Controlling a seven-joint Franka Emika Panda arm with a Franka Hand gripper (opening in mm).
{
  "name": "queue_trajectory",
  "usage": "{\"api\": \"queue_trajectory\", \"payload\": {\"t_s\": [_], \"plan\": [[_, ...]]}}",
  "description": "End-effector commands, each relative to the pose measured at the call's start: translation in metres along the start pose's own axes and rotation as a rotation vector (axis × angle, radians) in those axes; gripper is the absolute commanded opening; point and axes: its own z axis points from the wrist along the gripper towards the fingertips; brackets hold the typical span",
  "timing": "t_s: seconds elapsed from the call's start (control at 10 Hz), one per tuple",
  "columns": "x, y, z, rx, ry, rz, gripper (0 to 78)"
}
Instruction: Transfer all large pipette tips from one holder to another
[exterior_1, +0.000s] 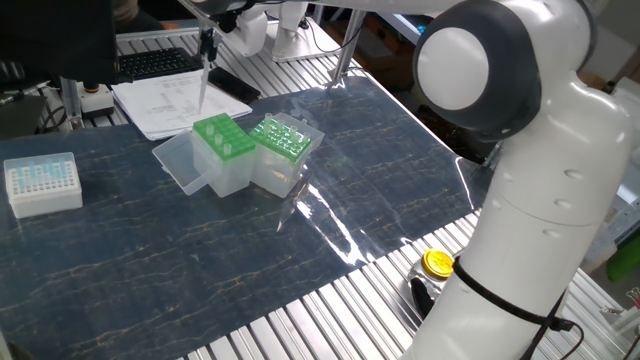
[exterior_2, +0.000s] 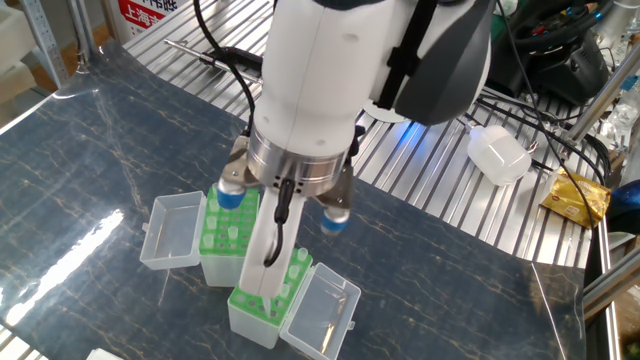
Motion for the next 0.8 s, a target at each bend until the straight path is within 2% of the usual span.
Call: {"api": "queue_trajectory", "payload": {"t_s": [0.1,0.8], "plan": [[-0.0024,0.0032,0.0008,-0.005,-0.003,0.002,1.1],[0.0018,-0.0046,0.0098,0.002,-0.01,-0.014,1.1]]}}
